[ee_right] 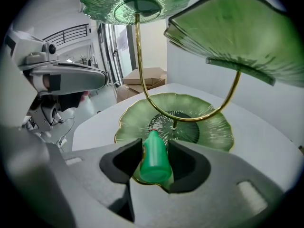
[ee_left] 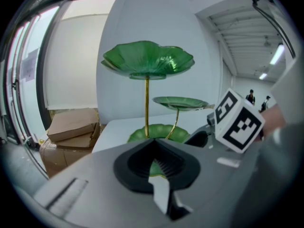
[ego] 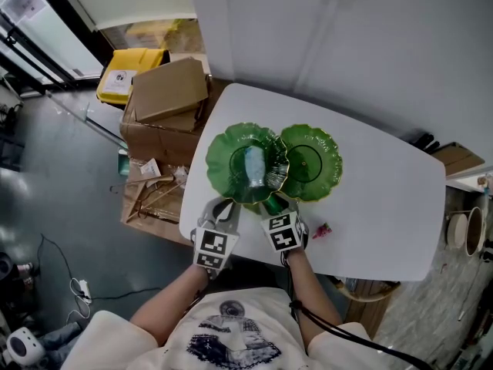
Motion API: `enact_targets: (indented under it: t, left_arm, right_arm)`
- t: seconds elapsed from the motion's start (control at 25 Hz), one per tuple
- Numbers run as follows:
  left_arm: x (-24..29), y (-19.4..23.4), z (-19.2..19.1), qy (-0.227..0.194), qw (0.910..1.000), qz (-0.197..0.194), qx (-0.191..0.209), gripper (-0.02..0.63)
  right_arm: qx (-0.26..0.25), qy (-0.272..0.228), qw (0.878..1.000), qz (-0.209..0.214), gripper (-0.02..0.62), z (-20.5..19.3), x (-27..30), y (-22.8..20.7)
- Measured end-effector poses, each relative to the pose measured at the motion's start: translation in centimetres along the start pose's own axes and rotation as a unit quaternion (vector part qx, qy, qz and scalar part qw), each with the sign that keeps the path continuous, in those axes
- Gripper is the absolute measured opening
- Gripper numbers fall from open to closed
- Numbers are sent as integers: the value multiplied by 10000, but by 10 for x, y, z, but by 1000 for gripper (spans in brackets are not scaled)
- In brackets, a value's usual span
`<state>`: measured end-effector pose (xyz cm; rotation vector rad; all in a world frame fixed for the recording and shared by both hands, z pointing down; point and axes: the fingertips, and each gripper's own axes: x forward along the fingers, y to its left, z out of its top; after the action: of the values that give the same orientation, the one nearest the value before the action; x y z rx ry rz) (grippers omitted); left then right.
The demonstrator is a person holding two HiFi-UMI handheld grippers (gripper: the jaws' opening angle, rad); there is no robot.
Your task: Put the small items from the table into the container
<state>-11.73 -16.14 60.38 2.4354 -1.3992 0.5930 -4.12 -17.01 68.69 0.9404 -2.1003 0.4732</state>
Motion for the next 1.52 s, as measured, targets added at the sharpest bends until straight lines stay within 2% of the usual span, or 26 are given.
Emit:
enact_targets:
  t: [0.32, 0.64, 0.92, 1.2, 1.52]
  left_arm:
    - [-3, 2, -1, 11, 10000, 43, -22, -9]
    - [-13, 6, -2, -5, 9999, 115, 2, -9]
    - [-26, 9, -1, -51, 9999, 143, 47, -9]
    - [-44, 11, -1, -82, 9998, 151, 139, -10]
    - [-56, 20, -8, -35, 9996, 239, 136, -9]
  right_arm:
    - [39, -46, 10000, 34, 175, 1, 2, 0]
    - [153, -223, 9996, -111, 178, 5, -2, -3]
    - [606, -458, 9969, -219, 178, 6, -14, -5]
    - [630, -468, 9960, -425, 178, -5, -13, -11]
    - [626, -401, 9961, -480, 178, -7, -8, -12]
